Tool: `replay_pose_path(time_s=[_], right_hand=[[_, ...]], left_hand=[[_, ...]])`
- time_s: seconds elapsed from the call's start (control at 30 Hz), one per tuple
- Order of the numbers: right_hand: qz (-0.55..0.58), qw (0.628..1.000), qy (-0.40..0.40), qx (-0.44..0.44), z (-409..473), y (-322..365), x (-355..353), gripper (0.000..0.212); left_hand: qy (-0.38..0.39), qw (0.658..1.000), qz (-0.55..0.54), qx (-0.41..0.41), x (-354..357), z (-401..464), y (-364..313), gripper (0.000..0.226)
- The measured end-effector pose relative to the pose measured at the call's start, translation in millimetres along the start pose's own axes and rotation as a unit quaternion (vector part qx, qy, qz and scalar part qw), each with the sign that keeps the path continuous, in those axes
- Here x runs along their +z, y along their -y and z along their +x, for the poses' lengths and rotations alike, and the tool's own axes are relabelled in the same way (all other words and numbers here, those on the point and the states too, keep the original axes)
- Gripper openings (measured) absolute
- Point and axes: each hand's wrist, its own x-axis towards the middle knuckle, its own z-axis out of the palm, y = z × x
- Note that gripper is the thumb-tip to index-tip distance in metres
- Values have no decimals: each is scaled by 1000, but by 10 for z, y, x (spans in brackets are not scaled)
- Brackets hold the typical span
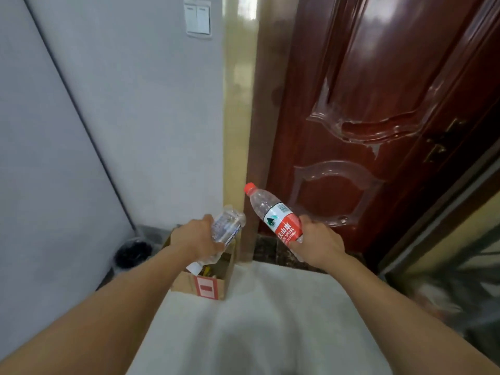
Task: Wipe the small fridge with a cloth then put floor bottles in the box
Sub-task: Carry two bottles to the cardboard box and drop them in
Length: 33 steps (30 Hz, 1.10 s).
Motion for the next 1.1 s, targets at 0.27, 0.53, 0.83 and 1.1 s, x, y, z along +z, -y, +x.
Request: replay_pose_path(time_s=[0.27, 0.53, 0.83, 1.1], right_hand=[[-36, 987, 59, -142, 1660, -150, 50, 62], [-77, 953, 136, -258, 2684, 149, 359, 67], [-73, 917, 250, -303, 3570, 837, 1037, 60], [-131, 891, 301, -313, 4122, 1255, 1859, 61]], left_hand=[[-27, 984, -63, -164, 171, 822, -188, 60], [-8, 949, -118, -293, 455, 1051, -121, 59], [-18, 876, -217, -430, 942, 1682, 521, 66], [31, 812, -297, -502, 1525, 2257, 843, 67]])
